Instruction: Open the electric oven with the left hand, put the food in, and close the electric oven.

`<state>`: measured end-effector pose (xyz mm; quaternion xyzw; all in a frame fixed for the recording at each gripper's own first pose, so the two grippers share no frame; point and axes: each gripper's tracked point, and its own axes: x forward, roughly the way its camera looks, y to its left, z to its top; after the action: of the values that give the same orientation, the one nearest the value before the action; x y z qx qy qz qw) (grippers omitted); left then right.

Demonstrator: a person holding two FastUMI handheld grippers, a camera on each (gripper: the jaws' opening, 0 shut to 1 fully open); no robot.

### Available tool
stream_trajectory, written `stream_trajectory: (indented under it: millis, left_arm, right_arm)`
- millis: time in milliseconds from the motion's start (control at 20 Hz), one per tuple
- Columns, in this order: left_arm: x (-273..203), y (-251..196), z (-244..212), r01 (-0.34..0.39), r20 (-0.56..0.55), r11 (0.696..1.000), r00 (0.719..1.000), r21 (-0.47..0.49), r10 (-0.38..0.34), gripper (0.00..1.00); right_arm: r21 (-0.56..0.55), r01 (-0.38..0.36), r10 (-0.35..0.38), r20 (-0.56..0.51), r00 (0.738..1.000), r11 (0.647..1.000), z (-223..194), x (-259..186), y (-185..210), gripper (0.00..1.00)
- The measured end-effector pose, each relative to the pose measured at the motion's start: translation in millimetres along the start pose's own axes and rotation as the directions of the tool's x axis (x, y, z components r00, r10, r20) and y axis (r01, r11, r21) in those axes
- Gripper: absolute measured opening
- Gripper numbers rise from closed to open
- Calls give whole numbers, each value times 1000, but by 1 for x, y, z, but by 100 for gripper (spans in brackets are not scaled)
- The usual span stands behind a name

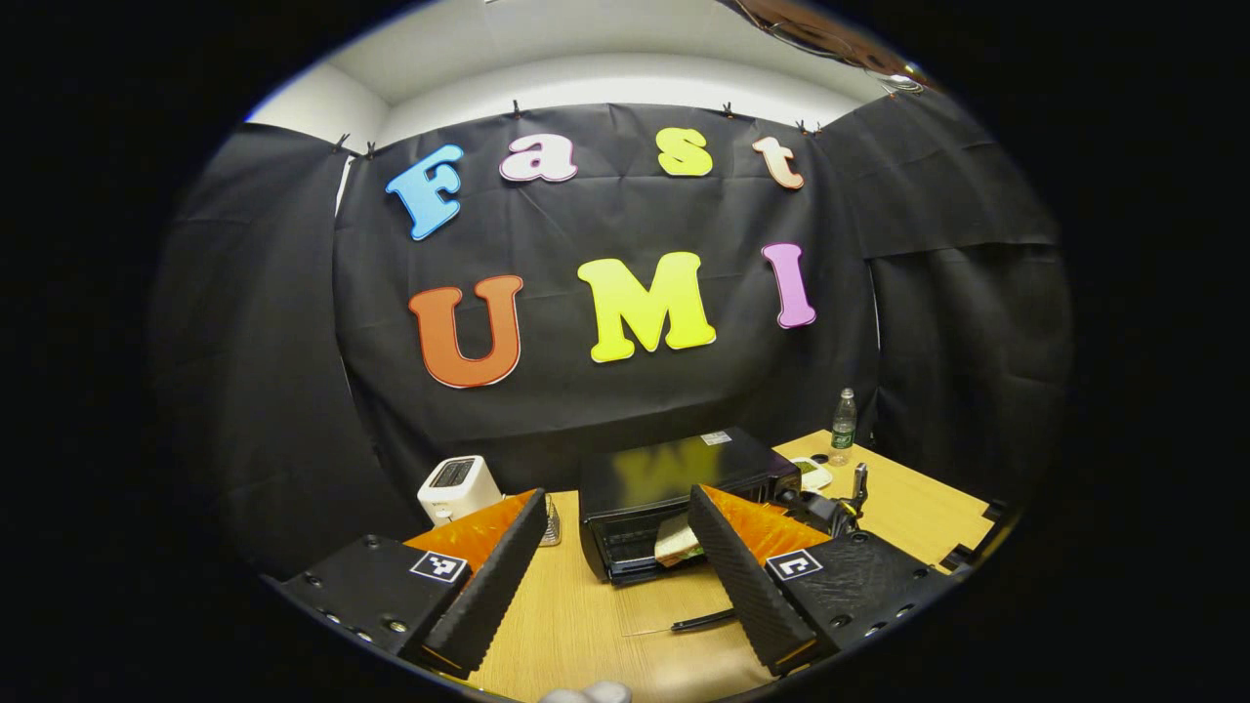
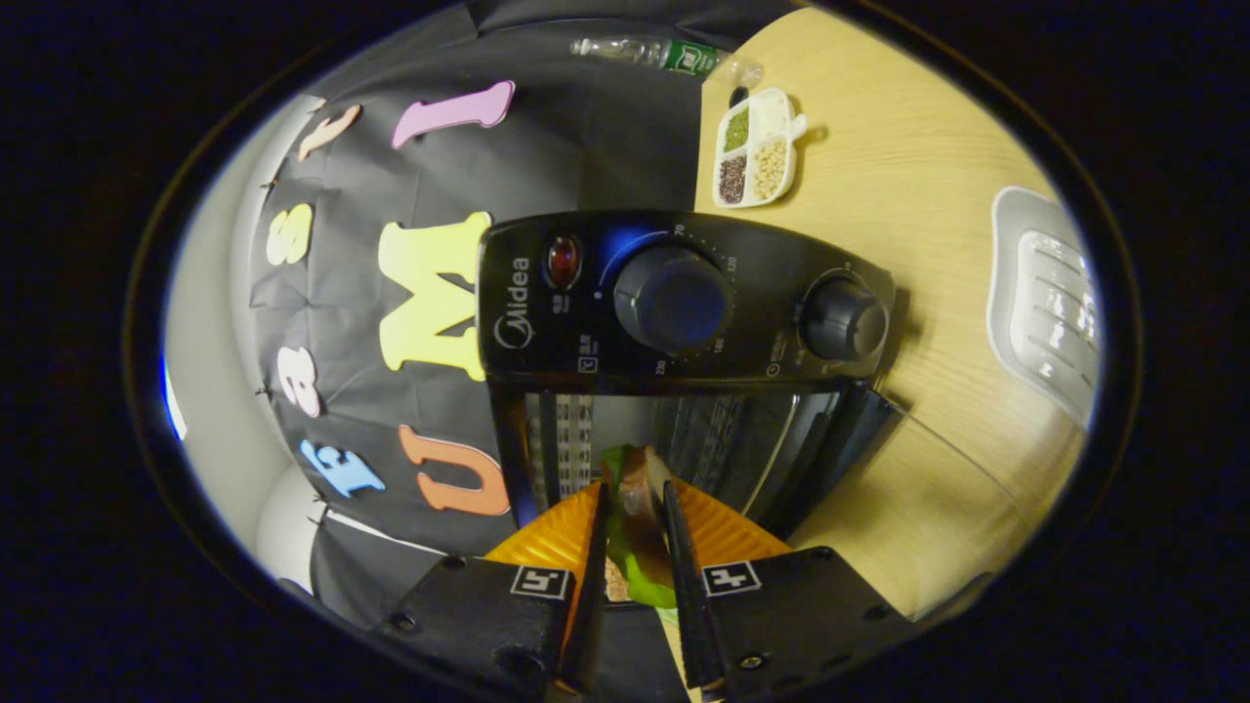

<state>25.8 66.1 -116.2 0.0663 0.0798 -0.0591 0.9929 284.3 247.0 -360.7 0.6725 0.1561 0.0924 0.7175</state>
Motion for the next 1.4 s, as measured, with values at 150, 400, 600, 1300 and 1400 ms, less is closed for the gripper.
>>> stream_trajectory:
  millis: [150,400,600,1300,1400]
  left_arm:
    - [3,0,-5,-1,-11,1000,1000,-5,1,95]
    - [5,1,-7,-2,-13,1000,1000,-5,2,95]
    - [5,0,-8,3,-15,1000,1000,-13,-3,95]
    - [-4,1,-5,-12,20,999,1000,-32,13,95]
    - [-5,3,-5,-26,28,999,999,-43,27,95]
  right_arm:
    - [-41,27,-26,35,999,999,3,15,-9,29]
    - [-89,94,-90,46,995,992,3,20,-24,27]
    - [-183,217,-210,59,976,959,10,12,-50,48]
    - [-666,245,-253,87,964,704,25,-72,9,100]
    - [-735,251,-247,117,962,630,37,-99,38,100]
